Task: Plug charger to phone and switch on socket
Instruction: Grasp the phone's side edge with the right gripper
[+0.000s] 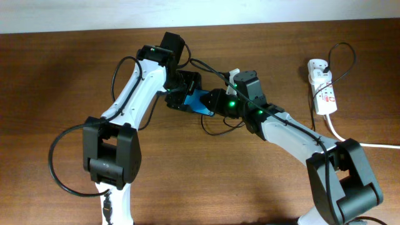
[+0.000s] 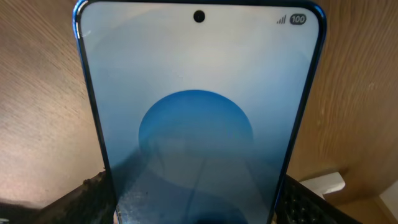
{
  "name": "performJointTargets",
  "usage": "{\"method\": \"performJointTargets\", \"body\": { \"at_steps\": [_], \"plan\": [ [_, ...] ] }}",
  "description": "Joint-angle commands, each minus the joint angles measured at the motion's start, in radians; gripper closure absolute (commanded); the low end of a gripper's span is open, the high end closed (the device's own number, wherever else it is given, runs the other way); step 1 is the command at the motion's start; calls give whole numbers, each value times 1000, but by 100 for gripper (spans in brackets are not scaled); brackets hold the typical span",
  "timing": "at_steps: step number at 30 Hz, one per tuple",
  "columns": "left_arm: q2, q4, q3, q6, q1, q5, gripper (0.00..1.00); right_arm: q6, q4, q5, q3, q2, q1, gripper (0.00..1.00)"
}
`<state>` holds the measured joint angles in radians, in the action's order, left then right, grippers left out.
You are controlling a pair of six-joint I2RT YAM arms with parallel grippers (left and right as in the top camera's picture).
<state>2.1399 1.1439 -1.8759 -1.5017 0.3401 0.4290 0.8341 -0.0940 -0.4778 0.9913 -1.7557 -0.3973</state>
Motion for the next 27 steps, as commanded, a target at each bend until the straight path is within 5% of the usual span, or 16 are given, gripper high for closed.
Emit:
{"method": "performJointTargets", "body": {
  "at_steps": [1, 22, 27],
  "plan": [
    [7, 2, -21, -13, -2, 82, 100, -10, 0, -11, 7, -5, -2, 71],
    [7, 2, -21, -12, -3, 106, 100, -9, 0, -11, 7, -5, -2, 93],
    [7, 2, -21, -13, -2, 106, 88, -8, -9, -12, 8, -5, -1, 96]
  ]
}}
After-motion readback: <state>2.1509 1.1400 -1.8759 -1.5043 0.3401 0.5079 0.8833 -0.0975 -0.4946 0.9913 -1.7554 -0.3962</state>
